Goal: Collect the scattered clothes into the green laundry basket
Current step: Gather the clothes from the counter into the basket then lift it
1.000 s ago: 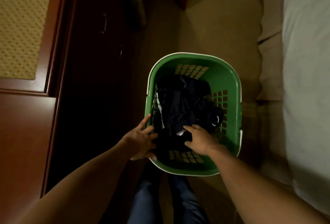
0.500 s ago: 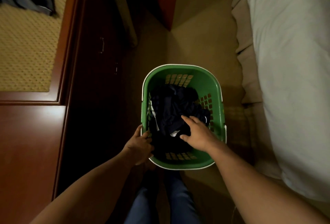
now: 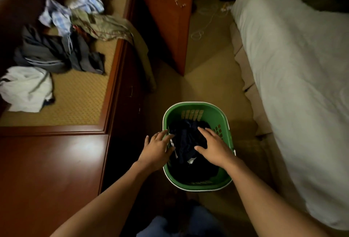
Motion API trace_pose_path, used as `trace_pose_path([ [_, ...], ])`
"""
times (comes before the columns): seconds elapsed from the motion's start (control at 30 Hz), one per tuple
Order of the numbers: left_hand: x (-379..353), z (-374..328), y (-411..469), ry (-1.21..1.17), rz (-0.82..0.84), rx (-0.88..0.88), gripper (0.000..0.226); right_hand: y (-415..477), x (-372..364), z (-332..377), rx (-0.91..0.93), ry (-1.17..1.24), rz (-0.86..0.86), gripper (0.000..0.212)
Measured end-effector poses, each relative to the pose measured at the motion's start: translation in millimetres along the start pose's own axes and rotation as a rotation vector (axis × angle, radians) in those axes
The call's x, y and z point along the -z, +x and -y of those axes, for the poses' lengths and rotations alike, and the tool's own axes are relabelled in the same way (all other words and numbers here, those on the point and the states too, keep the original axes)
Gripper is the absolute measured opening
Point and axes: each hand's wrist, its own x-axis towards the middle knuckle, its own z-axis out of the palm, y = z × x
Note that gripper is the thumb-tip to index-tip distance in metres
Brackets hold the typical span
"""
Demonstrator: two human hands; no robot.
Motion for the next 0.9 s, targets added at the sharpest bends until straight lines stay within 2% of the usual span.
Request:
trace_pose_path([
  [0.23, 27, -58, -5, -0.136, -0.097, 0.038, 0.057, -37, 32, 10, 0.074, 0.059, -0.096, 0.071],
  [0.37, 21, -105, 5, -0.211, -0.143, 0.044, 0.055, -49, 60, -13, 0.099, 0.099, -0.098, 0.073],
  [0.63, -7, -234, 54, -0.37, -0.271, 0.075, 0.068, -64, 149, -131, 0.093, 0.336, -0.219, 0.075],
  [0.8, -21, -336, 78, -0.479, -0.337, 0.087, 0.054, -93, 220, -215, 0.063, 0.357, -0.25, 0.072],
  [0.9, -22, -382, 93, -0.464, -0.358, 0.034, 0.052, -98, 253, -249, 0.069, 0.33, -0.237, 0.072],
])
